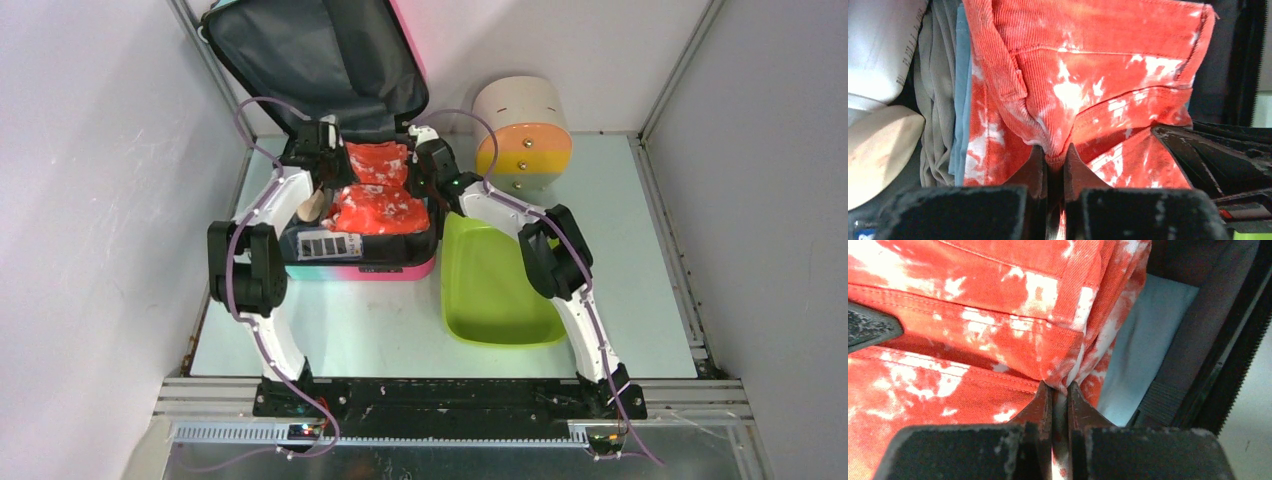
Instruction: Open, take out, and arrange the luggage
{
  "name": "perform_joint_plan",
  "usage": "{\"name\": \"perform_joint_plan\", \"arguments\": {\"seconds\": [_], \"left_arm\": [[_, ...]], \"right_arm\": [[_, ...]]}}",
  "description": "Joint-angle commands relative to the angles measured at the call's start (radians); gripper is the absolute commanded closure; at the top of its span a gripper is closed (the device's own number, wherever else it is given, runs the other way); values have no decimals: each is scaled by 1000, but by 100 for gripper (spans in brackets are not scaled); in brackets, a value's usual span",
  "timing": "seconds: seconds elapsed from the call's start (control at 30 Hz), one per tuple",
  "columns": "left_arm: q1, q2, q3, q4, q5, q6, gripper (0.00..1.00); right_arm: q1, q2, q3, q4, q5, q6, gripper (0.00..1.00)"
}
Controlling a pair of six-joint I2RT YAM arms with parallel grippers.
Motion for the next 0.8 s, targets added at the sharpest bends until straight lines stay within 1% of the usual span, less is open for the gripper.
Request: {"name": "perform_joint_plan", "arguments": {"seconds": [0.0,0.17,0.3,0.5,0.63,0.77], "left_arm": [[-39,-121,3,-14,-39,-61,100],[-41,-153,-25,-5,-82,-74,100],[-29,-133,-35,9,-71,-61,100],[46,-82,-61,35,51,-58,100],[83,-50,-66,44,97,-43,100],[94,-70,-81,72,113,-40,100]], "right_arm": [[-20,-105,-63,148,-5,-44,100],[-19,-122,-84,193,0,-67,100],[-17,-118,-78,181,-4,-83,100],[-18,-108,-79,177,-3,-120,100],[-19,-107,-71,179,-7,-143,100],[-7,-125,-71,197,-21,-180,100]]}}
